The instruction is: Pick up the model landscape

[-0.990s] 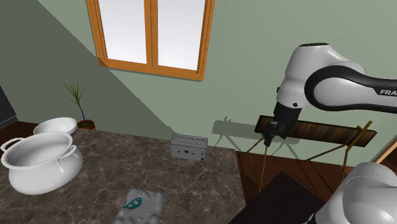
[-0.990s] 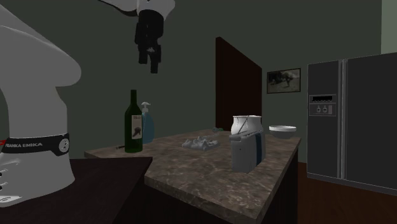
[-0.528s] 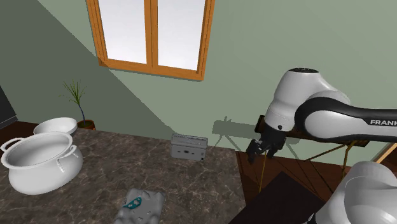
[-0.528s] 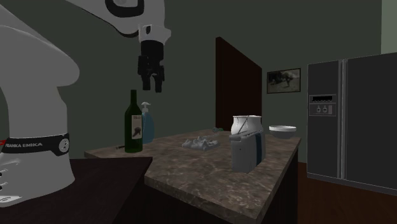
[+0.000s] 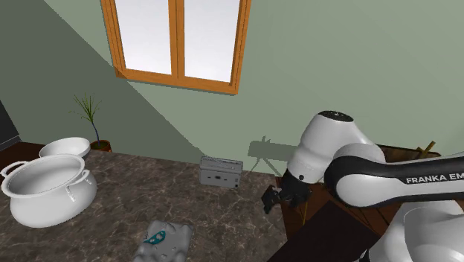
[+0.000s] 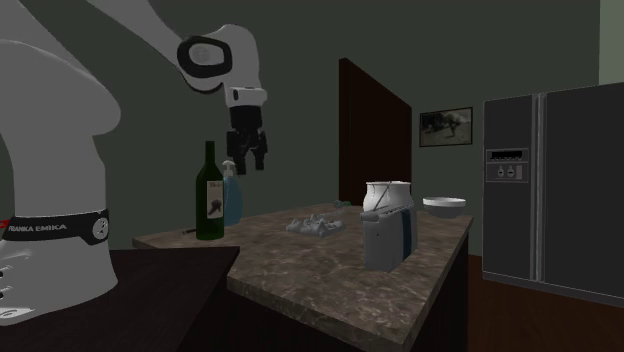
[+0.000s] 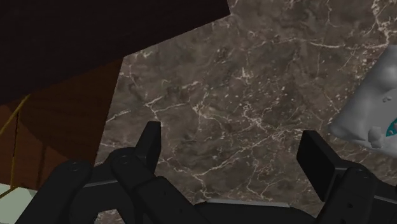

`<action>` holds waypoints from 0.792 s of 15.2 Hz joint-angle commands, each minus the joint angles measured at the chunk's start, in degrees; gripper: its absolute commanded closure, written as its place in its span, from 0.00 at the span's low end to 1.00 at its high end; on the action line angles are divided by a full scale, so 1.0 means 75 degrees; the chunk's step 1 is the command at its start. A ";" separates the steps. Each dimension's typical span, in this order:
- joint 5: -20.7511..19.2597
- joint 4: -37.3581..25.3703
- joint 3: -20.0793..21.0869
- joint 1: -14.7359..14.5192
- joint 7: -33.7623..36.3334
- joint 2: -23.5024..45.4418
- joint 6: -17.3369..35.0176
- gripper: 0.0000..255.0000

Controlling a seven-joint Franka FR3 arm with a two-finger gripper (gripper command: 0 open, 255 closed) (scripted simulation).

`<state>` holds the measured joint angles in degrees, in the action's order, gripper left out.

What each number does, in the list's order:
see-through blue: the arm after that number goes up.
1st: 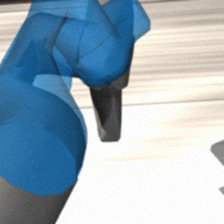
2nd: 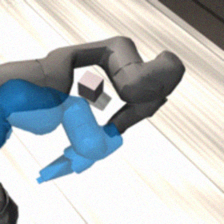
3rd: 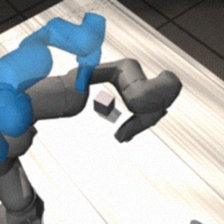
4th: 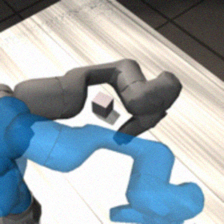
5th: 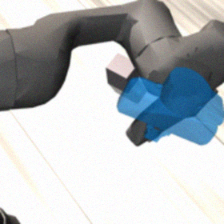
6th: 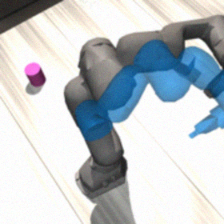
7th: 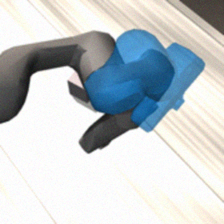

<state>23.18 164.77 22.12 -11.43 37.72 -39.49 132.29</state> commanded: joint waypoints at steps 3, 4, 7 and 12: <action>0.0631 -0.0071 0.0723 -0.0152 0.0733 0.1190 0.1614 0.00; 0.0736 -0.0140 0.0915 -0.0151 0.0924 0.1539 0.2018 0.00; 0.0833 -0.0437 0.1530 -0.0002 0.1578 0.2647 0.3215 0.00; -0.0906 -0.1104 0.2987 0.1238 0.3865 0.4607 0.5076 0.00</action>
<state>21.69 157.58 41.77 -4.91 61.09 -8.45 167.01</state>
